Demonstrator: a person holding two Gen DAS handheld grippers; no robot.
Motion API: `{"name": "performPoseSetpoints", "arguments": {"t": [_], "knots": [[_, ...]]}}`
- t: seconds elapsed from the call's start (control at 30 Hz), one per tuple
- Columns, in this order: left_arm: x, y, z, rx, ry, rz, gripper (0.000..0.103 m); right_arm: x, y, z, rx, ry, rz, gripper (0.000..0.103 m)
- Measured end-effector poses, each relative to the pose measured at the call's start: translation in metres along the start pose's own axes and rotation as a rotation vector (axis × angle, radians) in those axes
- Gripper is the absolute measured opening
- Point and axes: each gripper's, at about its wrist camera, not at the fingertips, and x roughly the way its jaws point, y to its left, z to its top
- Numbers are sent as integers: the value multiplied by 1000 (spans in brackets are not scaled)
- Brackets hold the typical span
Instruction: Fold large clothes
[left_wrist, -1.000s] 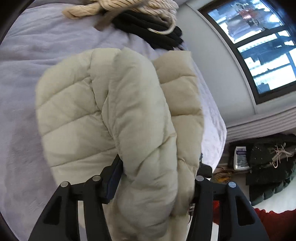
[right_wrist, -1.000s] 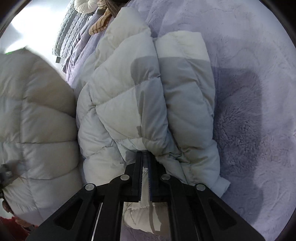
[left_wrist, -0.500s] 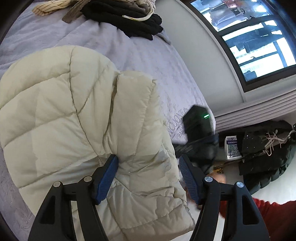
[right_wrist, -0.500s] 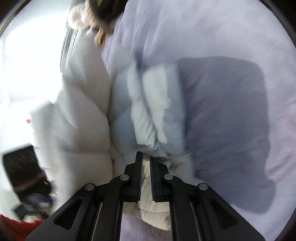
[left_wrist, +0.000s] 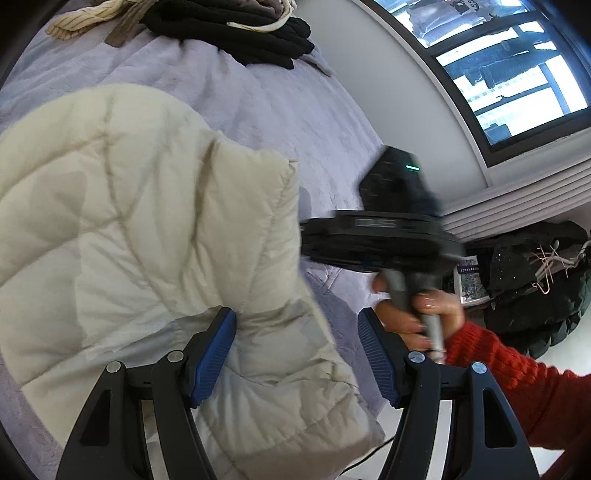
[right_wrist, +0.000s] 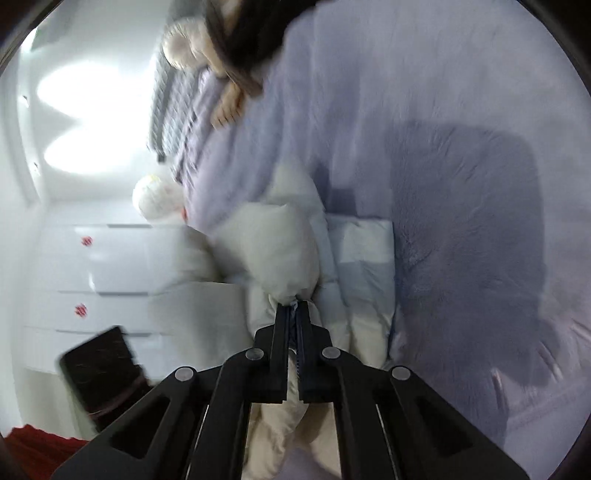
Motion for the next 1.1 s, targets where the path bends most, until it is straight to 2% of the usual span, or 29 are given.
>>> {"name": "performPoseSetpoints", "arguments": {"t": [0.17,0.3,0.4,0.43,0.47,0.5,0.53,0.63,0.77,0.93,1.1], "knots": [[24,-4,-3,53,37,21,68,57,-12,16,25,94,-5,4],[31,-11,-7,97,42,50,68,57,-8,26,0,114,-44,4],[33,-13,-9,122,42,67,68,34,10,23,-38,97,-88,9],[33,-14,-9,128,42,72,68,22,16,21,-52,90,-99,27],[34,-16,-10,139,41,79,68,12,20,18,-65,84,-105,66],[35,-18,-10,145,40,83,68,1,22,15,-75,80,-107,83],[35,-19,-10,148,40,85,68,-9,27,12,-94,71,-110,88],[36,-21,-10,156,37,94,68,-33,38,7,-125,67,-104,88],[38,-25,-11,176,38,113,68,-43,57,-1,-168,105,-126,88],[41,-35,-14,193,36,136,68,-10,74,5,-224,201,-180,88],[30,-43,-16,174,20,136,68,20,48,11,-163,264,-234,88]]}}
